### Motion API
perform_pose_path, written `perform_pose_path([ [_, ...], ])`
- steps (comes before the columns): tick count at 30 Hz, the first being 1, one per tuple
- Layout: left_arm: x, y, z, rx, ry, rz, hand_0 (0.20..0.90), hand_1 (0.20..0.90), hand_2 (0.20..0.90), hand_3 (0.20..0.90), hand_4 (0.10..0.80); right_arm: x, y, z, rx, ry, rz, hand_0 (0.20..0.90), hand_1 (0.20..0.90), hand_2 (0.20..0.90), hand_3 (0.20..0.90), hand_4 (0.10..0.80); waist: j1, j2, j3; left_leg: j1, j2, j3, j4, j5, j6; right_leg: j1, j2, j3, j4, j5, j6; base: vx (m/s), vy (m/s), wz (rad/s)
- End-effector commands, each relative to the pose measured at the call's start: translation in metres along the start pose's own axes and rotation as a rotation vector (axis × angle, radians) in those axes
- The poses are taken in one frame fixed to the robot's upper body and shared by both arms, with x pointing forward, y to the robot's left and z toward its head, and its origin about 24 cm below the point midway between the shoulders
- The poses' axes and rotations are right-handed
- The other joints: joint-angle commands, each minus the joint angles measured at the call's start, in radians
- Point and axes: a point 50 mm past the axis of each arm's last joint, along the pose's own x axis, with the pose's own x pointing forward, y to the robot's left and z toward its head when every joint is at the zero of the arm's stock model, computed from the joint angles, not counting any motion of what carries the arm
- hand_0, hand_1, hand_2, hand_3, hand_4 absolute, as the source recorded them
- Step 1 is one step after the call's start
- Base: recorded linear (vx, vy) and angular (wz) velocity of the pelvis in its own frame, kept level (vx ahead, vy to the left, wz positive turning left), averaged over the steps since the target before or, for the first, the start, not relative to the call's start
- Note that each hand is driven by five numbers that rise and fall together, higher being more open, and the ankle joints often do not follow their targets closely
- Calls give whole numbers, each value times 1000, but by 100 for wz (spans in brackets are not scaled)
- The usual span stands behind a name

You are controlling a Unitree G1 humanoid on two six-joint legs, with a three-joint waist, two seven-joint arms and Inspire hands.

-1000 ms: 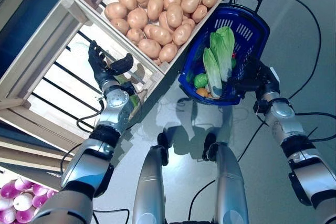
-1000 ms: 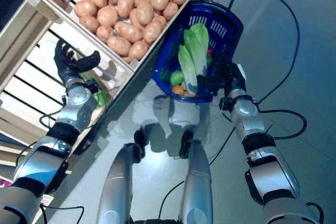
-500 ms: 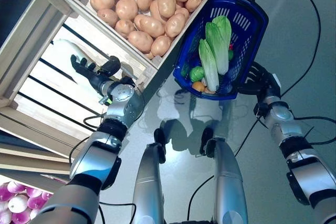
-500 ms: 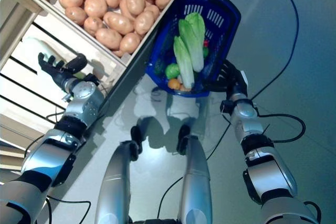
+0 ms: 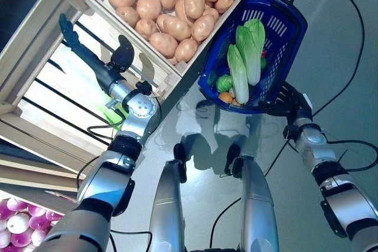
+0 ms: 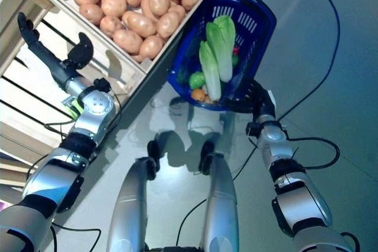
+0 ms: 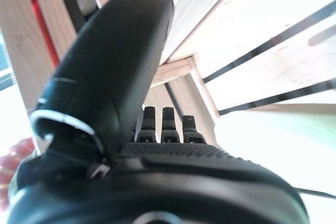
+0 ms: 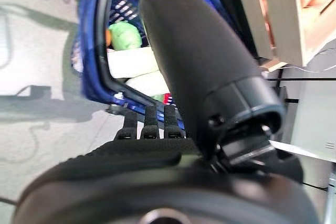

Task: Put vegetables into the basket

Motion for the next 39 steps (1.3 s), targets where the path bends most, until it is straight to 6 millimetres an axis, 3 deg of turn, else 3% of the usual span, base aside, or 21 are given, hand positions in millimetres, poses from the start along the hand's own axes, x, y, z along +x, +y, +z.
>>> perform_pose_path([
  [1, 23, 15, 40, -151, -237, 117, 900, 900, 900, 900, 800, 3, 1, 35, 82, -199, -41, 900, 900, 900, 900, 800, 24, -14, -3, 62, -39, 42, -23, -90, 22, 66, 14, 11, -31, 5, 15, 58, 2, 5],
  [7, 21, 21, 28, -143, -159, 146, 900, 900, 900, 900, 800, 4, 1, 37, 93, -201, -40, 900, 900, 900, 900, 800, 32, -10, -3, 55, -45, 36, -21, -91, 21, 58, 10, 7, -21, 0, 16, -23, 4, 5],
  [8, 22, 23, 25, -149, -123, 166, 900, 900, 900, 900, 800, 5, 2, 39, 97, -208, -42, 900, 900, 900, 900, 800, 33, -10, -3, 36, -45, 41, -25, -72, 28, 41, 6, -2, -26, 16, 6, -84, 11, 6],
  [13, 21, 33, 9, -132, -29, 211, 900, 900, 900, 900, 800, 4, 1, 37, 110, -193, -52, 900, 900, 900, 900, 800, 35, -13, -3, 53, -48, 35, -28, -87, 20, 56, 12, 3, -29, 3, 17, -16, 11, 5],
  [15, 22, 36, 2, -136, 27, 218, 900, 900, 900, 900, 800, 5, 0, 37, 135, -183, -65, 900, 900, 900, 900, 800, 35, -16, -3, 31, -47, 40, -31, -66, 26, 39, 10, -5, -36, 21, 7, -19, 8, 5],
  [16, 21, 37, -3, -131, 53, 215, 900, 900, 900, 900, 800, 5, -1, 34, 136, -171, -70, 900, 900, 900, 900, 800, 35, -16, -3, 49, -48, 35, -28, -86, 20, 56, 13, 3, -32, 4, 18, -19, 8, 6],
  [17, 22, 36, -3, -147, 72, 207, 900, 900, 900, 900, 800, 5, -1, 36, 141, -176, -73, 900, 900, 900, 900, 800, 34, -17, -3, 28, -47, 40, -32, -65, 27, 36, 10, -5, -37, 23, 8, 50, 5, 5],
  [18, 21, 36, -7, -152, 96, 192, 900, 900, 900, 900, 800, 5, -2, 34, 145, -167, -77, 900, 900, 900, 900, 800, 35, -18, -3, 47, -48, 35, -30, -85, 20, 53, 14, 3, -33, 6, 19, -85, 6, 3],
  [21, 23, 29, -4, -173, 107, 130, 900, 900, 900, 900, 800, 7, -3, 39, 160, -174, -85, 900, 900, 900, 900, 800, 32, -21, -3, 18, -45, 43, -29, -63, 28, 26, 12, -5, -36, 26, 8, -18, 5, 1],
  [22, 22, 30, -6, -168, 111, 129, 900, 900, 900, 900, 800, 6, -3, 36, 159, -168, -85, 900, 900, 900, 900, 800, 33, -21, -3, 36, -46, 37, -27, -83, 21, 42, 15, 3, -32, 10, 18, 37, 8, 2],
  [27, 18, 18, -9, -217, 217, 52, 900, 900, 900, 900, 800, 8, -2, 43, 176, -183, -87, 900, 900, 900, 900, 800, 29, -26, -3, 11, -46, 44, -39, -60, 32, 16, 19, -2, -44, 34, 13, -26, 5, 0],
  [28, 16, 19, -14, -215, 247, 53, 900, 900, 900, 900, 800, 8, -2, 41, 179, -178, -86, 900, 900, 900, 900, 800, 29, -27, -3, 31, -48, 39, -38, -81, 25, 35, 23, 6, -41, 17, 24, 49, 12, -1],
  [34, 13, 6, -16, -238, 311, -54, 900, 900, 900, 900, 800, 11, 3, 46, 187, -177, -89, 900, 900, 900, 900, 800, 24, -30, -3, 17, -47, 43, -28, -85, 27, 21, 25, 9, -35, 19, 27, -5, 5, 0],
  [35, 13, 2, -13, -240, 315, -72, 900, 900, 900, 900, 800, 12, 2, 49, 189, -183, -90, 900, 900, 900, 900, 800, 22, -31, -3, -6, -46, 49, -31, -64, 35, -1, 22, 3, -40, 37, 17, 0, 0, 0],
  [37, 11, -1, -17, -226, 352, -86, 900, 900, 900, 900, 800, 12, 0, 47, 201, -169, -91, 900, 900, 900, 900, 800, 19, -32, -3, 9, -47, 45, -32, -81, 29, 11, 28, 13, -39, 24, 28, 0, 0, 0],
  [39, 14, -1, -16, -222, 363, -73, 900, 900, 900, 900, 800, 13, -1, 50, 219, -172, -95, 900, 900, 900, 900, 800, 18, -34, -3, -12, -45, 52, -34, -60, 36, -8, 25, 5, -44, 42, 18, -75, 12, 0],
])
